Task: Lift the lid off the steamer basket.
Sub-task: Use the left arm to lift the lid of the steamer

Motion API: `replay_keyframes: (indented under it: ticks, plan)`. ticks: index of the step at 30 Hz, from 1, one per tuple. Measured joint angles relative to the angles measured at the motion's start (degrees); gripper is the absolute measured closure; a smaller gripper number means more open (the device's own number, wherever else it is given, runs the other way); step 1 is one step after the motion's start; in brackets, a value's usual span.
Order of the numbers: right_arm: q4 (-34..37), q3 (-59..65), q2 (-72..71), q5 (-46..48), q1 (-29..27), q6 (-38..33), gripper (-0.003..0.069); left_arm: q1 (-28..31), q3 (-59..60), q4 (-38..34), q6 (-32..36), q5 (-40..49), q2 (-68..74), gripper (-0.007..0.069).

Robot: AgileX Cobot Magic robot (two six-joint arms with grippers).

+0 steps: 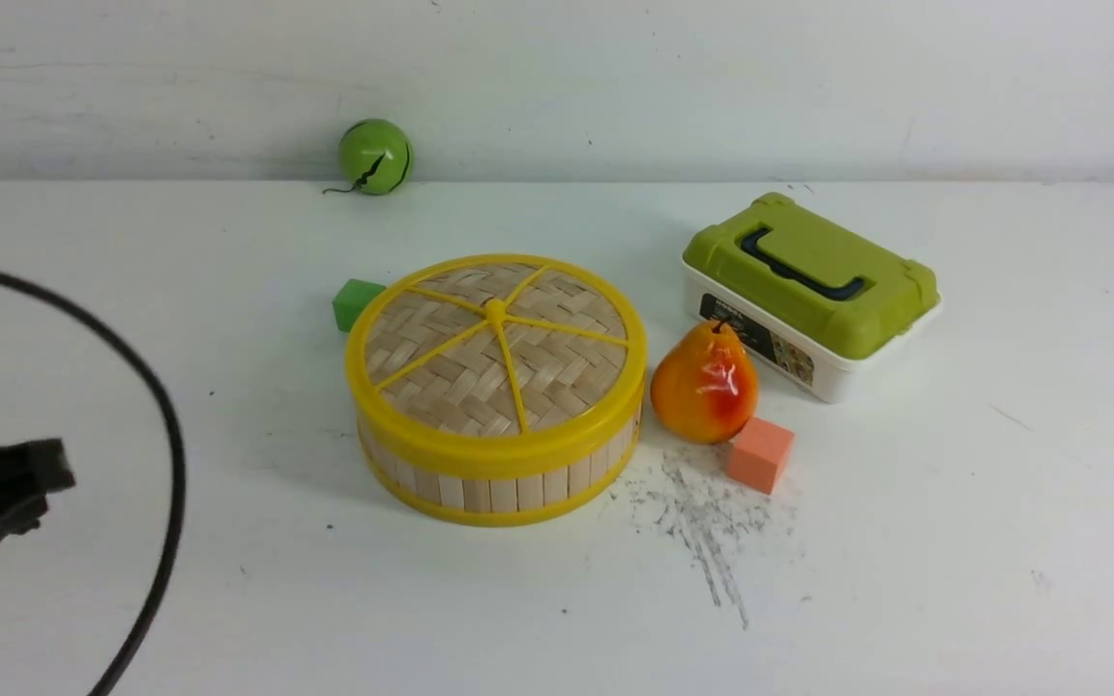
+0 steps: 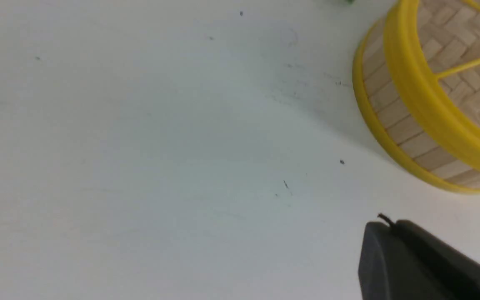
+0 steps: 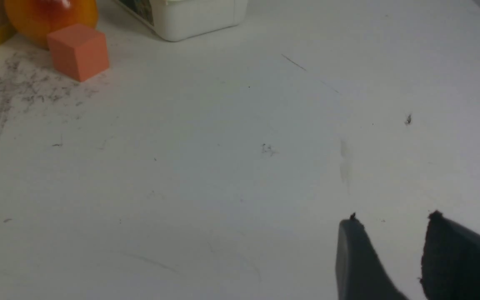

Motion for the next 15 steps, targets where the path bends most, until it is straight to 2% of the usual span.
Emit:
replay_keyframes:
  ticks: [1, 2, 3, 7, 8, 9, 13, 15]
  plan:
    - [0.0, 0.0, 0.0, 0.0, 0.0, 0.0, 0.0419, 0.0, -0.84, -0.4, 0.5, 0.68, 0.53, 0.0637]
    - [0.0, 0.0, 0.0, 0.0, 0.0, 0.0, 0.0419, 0.0, -4.32, -4.93, 5.51, 3.53, 5.19, 0.0637]
    - [0.0, 0.0, 0.0, 0.0, 0.0, 0.0, 0.0419, 0.0, -5.2, -5.54, 6.13, 4.24, 5.69, 0.0637]
    - [0.0, 0.0, 0.0, 0.0, 0.0, 0.0, 0.0419, 0.0, -14.9, -23.18, 21.93, 10.72, 16.35, 0.0637]
    - [0.0, 0.0, 0.0, 0.0, 0.0, 0.0, 0.0419, 0.0, -14.9, -23.96, 22.62, 10.72, 16.79, 0.0637]
    - [0.0, 0.0, 0.0, 0.0, 0.0, 0.0, 0.0419, 0.0, -19.51, -30.42, 27.67, 14.03, 20.98, 0.0637]
    - [0.0, 0.0, 0.0, 0.0, 0.0, 0.0, 0.0419, -0.81, -29.3, -38.0, 30.71, 20.97, 30.29, 0.0637]
    - [0.0, 0.0, 0.0, 0.0, 0.0, 0.0, 0.0419, -2.05, -34.18, -37.43, 29.63, 22.77, 33.6, 0.0637]
